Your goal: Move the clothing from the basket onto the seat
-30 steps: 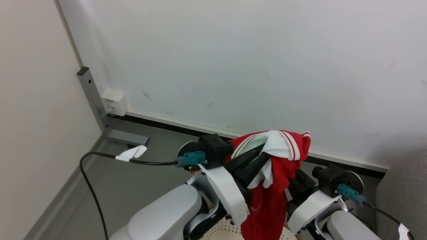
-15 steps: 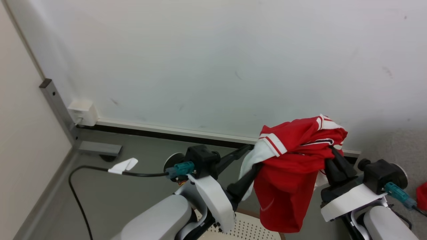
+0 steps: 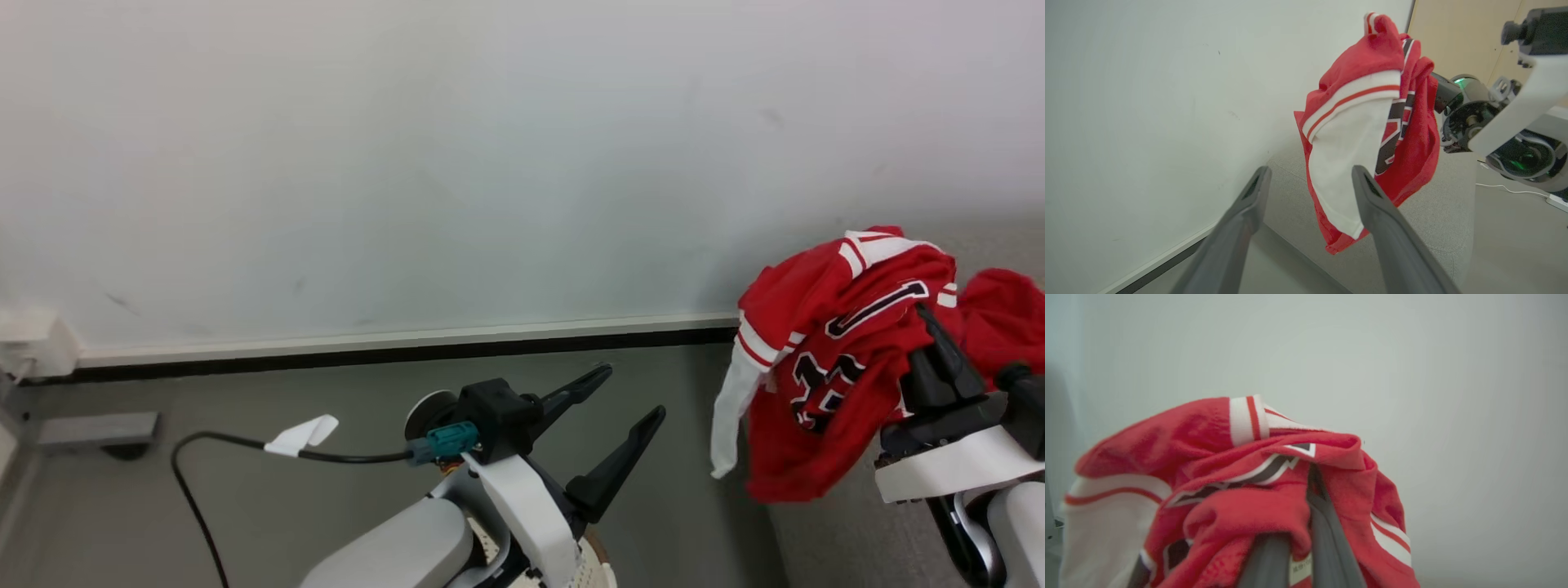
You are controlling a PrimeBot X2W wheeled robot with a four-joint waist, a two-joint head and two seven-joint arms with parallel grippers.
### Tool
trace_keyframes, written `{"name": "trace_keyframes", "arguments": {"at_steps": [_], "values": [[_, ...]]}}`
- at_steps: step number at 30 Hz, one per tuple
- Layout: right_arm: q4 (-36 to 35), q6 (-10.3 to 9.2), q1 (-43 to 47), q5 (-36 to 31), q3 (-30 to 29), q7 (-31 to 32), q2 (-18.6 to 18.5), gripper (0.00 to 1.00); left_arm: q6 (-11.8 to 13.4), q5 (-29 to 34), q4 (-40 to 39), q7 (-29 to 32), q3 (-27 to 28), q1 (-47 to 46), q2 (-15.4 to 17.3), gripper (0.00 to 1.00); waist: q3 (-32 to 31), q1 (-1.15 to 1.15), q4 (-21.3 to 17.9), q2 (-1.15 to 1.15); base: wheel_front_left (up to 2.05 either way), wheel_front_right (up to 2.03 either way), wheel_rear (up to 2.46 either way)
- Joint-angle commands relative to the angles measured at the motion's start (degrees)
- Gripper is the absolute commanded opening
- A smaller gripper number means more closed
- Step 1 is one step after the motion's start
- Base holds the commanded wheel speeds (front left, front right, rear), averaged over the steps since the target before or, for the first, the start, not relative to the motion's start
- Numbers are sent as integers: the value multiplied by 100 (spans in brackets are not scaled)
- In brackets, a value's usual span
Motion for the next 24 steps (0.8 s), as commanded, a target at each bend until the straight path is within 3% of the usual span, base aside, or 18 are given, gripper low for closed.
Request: {"name": "trace_keyframes", "arguments": {"at_steps": [1, 14, 24], "values": [[-84, -13, 67, -77, -103, 1, -49, 0, -2, 43, -6, -38, -1, 77, 23, 100, 105, 0, -456, 0, 0, 0, 0], [-770, -13, 450, -311, -756, 1, -33, 0, 54, 259, 84, -202, 25, -10, 183, 100, 377, 0, -1962, 0, 0, 0, 0], [-1072, -13, 638, -334, -1021, 1, 61, 0, 69, 349, 135, -240, 38, -84, 243, 100, 576, 0, -2451, 0, 0, 0, 0]]}}
